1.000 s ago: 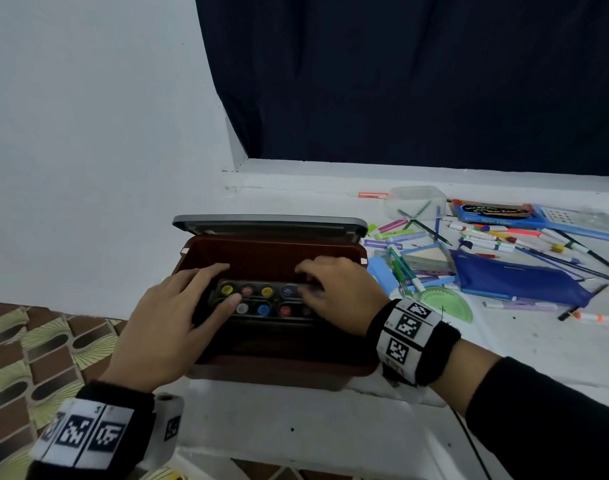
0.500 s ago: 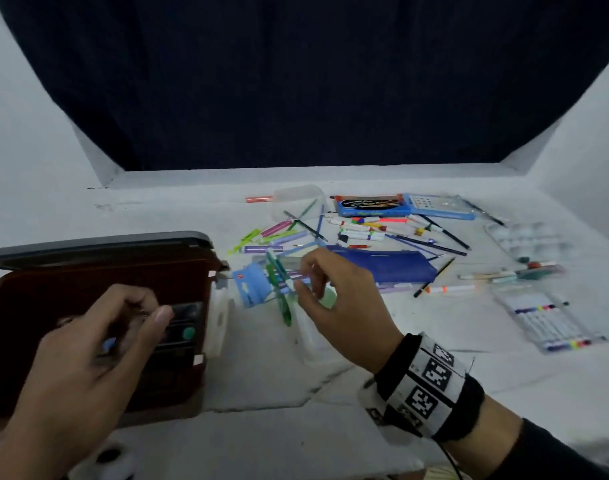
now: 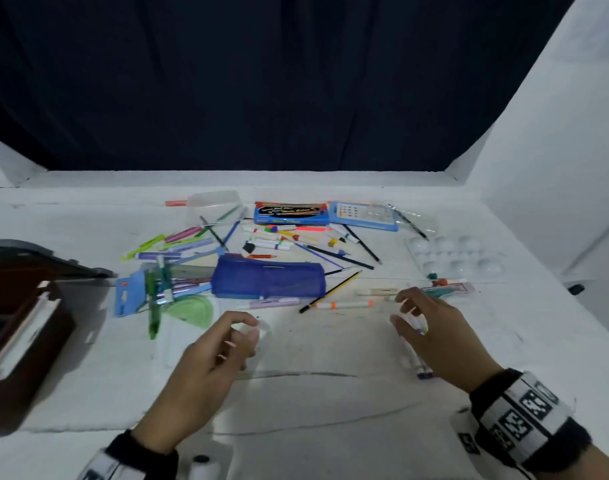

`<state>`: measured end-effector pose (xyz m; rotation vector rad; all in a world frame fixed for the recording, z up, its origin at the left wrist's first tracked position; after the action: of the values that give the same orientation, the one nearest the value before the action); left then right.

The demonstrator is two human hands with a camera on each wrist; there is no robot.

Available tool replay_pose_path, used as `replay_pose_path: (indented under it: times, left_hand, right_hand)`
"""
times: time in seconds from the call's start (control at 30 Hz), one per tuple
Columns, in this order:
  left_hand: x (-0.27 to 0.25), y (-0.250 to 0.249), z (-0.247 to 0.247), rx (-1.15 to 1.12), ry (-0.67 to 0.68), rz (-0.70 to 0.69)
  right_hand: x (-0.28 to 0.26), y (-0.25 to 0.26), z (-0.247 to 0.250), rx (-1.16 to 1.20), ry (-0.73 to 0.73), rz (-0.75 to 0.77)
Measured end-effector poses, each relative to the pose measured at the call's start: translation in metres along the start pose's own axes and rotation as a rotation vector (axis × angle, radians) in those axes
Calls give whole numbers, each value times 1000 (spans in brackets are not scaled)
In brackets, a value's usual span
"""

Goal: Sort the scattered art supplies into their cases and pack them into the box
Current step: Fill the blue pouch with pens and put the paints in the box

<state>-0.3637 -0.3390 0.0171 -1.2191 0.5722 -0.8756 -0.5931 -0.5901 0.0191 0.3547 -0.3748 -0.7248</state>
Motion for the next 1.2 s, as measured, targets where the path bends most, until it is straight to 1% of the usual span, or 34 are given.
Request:
replay_pose_path:
  times: [0.07, 0.13, 0.23, 0.3, 0.37, 0.43, 0.5, 0.6, 0.7, 0.83, 0.9, 1.0, 1.13, 1.2]
  left_hand:
    - [17, 0, -34, -55, 66, 49]
    - [35, 0, -72, -78, 162, 118]
    - [63, -6, -126, -45, 311, 208]
    - [78, -10, -152, 32, 387, 213]
    - [87, -16, -173, 154, 474, 183]
    - [91, -20, -183, 288, 535, 152]
    - [91, -22, -186, 384, 557, 101]
    - [89, -15, -185, 528, 561, 7]
    - [86, 1, -173, 670, 547, -35]
    - [73, 12, -140, 732, 500, -94]
    - [64, 15, -121, 747, 470, -89]
    - [50, 18, -93, 762, 400, -33]
    - [36, 24, -63, 726, 320, 25]
    - [34, 28, -48, 744, 301, 29]
  right_hand:
    - [1, -37, 6, -130, 102, -82]
    - [4, -67, 10, -229, 193, -133]
    - [6, -94, 14, -258, 289, -176]
    - [6, -98, 17, -218, 319, -157]
    - [6, -100, 20, -194, 333, -117]
    - [5, -100, 21, -203, 341, -84]
    - [5, -99, 22, -210, 357, -61]
    - [6, -93, 23, -164, 381, -31]
    - [8, -82, 17, -108, 379, 24]
    - [13, -65, 4, -46, 392, 116]
    - [15, -54, -3, 6, 407, 148]
    - [17, -36, -15, 83, 437, 204]
    - [20, -14, -30, 133, 467, 281]
    - [23, -3, -37, 145, 486, 300]
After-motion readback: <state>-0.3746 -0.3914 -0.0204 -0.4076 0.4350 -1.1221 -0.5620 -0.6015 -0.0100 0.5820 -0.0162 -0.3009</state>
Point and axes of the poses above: each hand's wrist, its own x-axis towards the middle knuckle, its own z-axis out of the back of the hand, y = z × x, the point moved 1 cm from there along x, towards the middle knuckle, and after that the axes turned 5 degrees about -x, right-handed, at the moved point
